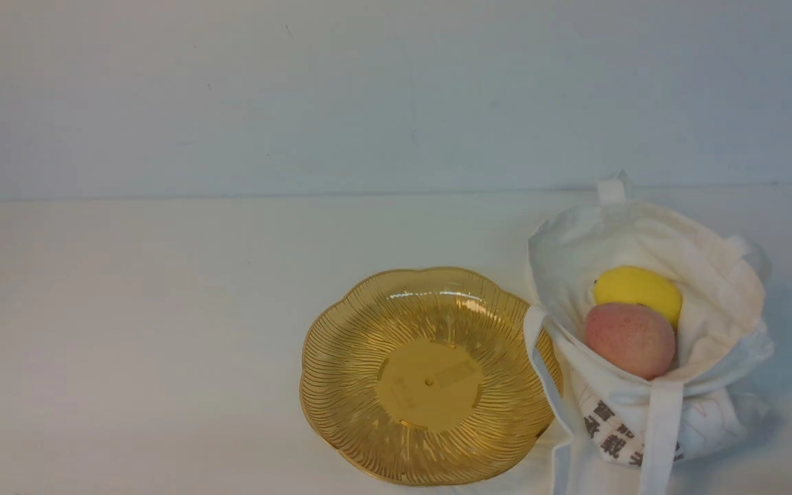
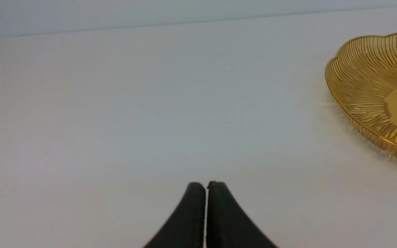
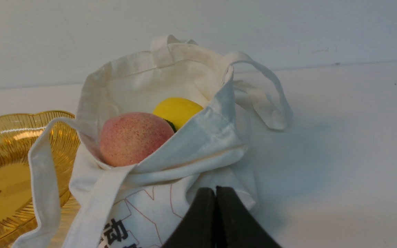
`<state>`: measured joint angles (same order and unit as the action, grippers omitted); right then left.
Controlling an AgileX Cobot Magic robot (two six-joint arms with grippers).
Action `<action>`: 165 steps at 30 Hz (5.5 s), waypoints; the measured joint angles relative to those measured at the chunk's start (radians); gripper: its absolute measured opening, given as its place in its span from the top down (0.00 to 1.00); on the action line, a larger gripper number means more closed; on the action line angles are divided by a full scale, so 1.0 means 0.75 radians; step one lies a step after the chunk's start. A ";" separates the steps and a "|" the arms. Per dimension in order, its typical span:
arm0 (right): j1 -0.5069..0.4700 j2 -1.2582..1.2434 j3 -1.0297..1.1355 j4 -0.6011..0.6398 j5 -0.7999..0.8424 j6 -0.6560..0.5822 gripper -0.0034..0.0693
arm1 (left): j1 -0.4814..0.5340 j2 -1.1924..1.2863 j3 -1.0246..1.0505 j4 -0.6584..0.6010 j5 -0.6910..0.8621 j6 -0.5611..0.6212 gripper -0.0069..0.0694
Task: Take the fruit out of the cloth bag on the white table and place them on a plate.
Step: 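Reach into the cloth bag and grasp the peach with the right gripper, then place the peach onto the plate with the right gripper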
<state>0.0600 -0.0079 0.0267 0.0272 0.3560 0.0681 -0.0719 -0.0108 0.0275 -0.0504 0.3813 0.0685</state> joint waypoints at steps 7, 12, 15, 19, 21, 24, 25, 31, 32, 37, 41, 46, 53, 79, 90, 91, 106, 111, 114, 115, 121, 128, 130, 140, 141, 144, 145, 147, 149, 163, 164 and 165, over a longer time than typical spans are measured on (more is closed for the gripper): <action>0.000 0.000 0.000 0.000 0.000 0.000 0.97 | 0.000 0.000 0.000 0.000 0.000 0.000 0.92; 0.000 0.000 0.000 0.000 0.000 0.000 0.97 | 0.000 0.000 0.000 0.000 0.000 0.000 0.92; 0.000 0.000 0.000 0.000 0.000 0.000 0.97 | 0.000 0.000 0.000 0.000 0.000 0.000 0.92; 0.000 0.000 0.000 0.000 0.000 0.000 0.97 | 0.000 0.000 0.000 0.000 0.000 0.000 0.92; 0.000 0.000 0.000 0.000 0.000 0.000 0.97 | 0.000 0.000 0.000 0.000 0.000 0.000 0.92; 0.000 0.000 0.000 0.000 0.000 0.000 0.97 | 0.000 0.000 0.000 0.000 0.000 0.000 0.92; 0.000 0.000 0.000 0.000 0.000 0.000 0.97 | 0.000 0.000 0.000 0.000 0.000 0.000 0.92; 0.000 0.000 0.000 0.000 0.000 0.000 0.97 | 0.000 0.000 0.000 0.000 0.000 0.000 0.92; 0.000 0.000 0.000 0.000 0.000 0.000 0.97 | 0.000 0.000 0.000 0.000 0.000 0.000 0.92; 0.000 0.000 0.000 0.000 0.000 0.000 0.97 | 0.000 0.000 0.000 0.000 0.000 0.000 0.92; 0.000 0.000 0.000 0.000 0.000 0.000 0.97 | 0.000 0.000 0.000 0.000 0.000 0.000 0.92; 0.000 0.000 0.000 0.000 0.000 0.000 0.97 | 0.000 0.000 0.000 0.000 0.000 0.000 0.92; 0.000 0.000 0.000 0.017 0.000 0.020 0.97 | 0.000 0.000 0.000 0.000 0.000 0.000 0.92; 0.021 0.263 -0.508 0.507 0.146 0.026 0.97 | -0.019 0.000 0.000 0.000 0.000 0.000 0.92; 0.021 1.223 -0.977 0.199 0.605 0.082 0.94 | -0.019 0.000 0.000 0.000 0.000 0.000 0.92; 0.022 1.276 -1.005 0.236 0.595 0.042 0.92 | -0.019 0.000 0.000 0.000 0.000 0.000 0.92; 0.134 1.854 -1.294 0.505 0.434 -0.404 0.22 | -0.019 0.000 0.000 0.000 0.000 0.000 0.92; 0.134 2.034 -1.372 0.497 0.424 -0.405 0.02 | -0.019 0.000 0.000 0.000 0.000 0.000 0.92; 0.134 2.128 -1.394 0.495 0.414 -0.405 0.00 | -0.019 0.000 0.000 0.000 0.000 0.000 0.92; 0.134 2.161 -1.396 0.495 0.406 -0.405 0.00 | -0.019 0.000 0.000 0.000 0.000 0.000 0.92; 0.134 2.271 -1.397 0.495 0.387 -0.392 0.00 | -0.019 0.000 0.000 0.000 0.000 0.000 0.92; 0.134 2.305 -1.405 0.495 0.381 -0.379 0.05 | -0.019 0.000 0.000 0.000 0.000 0.000 0.92; 0.134 2.305 -1.405 0.495 0.381 -0.379 0.10 | -0.019 0.000 0.000 0.000 0.000 0.000 0.92; 0.134 2.238 -1.405 0.490 0.384 -0.379 0.14 | -0.019 0.000 0.000 0.000 0.000 0.000 0.92; 0.134 2.205 -1.405 0.481 0.384 -0.379 0.14 | -0.019 0.000 0.000 0.000 0.000 0.000 0.92; 0.134 2.120 -1.409 0.439 0.389 -0.379 0.14 | -0.019 0.000 0.000 0.000 0.000 0.000 0.92; 0.134 2.080 -1.419 0.416 0.403 -0.379 0.14 | -0.019 0.000 0.000 0.000 0.000 0.000 0.92; 0.134 1.991 -1.457 0.380 0.448 -0.379 0.14 | -0.019 0.000 0.000 0.000 0.000 0.000 0.92; 0.134 1.949 -1.492 0.376 0.471 -0.379 0.14 | -0.019 0.000 0.000 0.000 0.000 0.000 0.92; 0.549 2.174 -1.613 0.731 0.364 -0.578 0.14 | -0.019 0.000 0.000 0.000 0.000 0.000 0.92; 0.574 2.218 -1.613 0.731 0.327 -0.580 0.14 | -0.019 0.000 0.000 0.000 0.000 0.000 0.92; 0.589 2.260 -1.613 0.731 0.298 -0.582 0.14 | -0.019 0.000 0.000 0.000 0.000 0.000 0.92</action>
<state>0.5020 1.6871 -1.1832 0.5756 0.5799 -0.3687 -0.0865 -0.0108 0.0275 -0.0504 0.3813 0.0685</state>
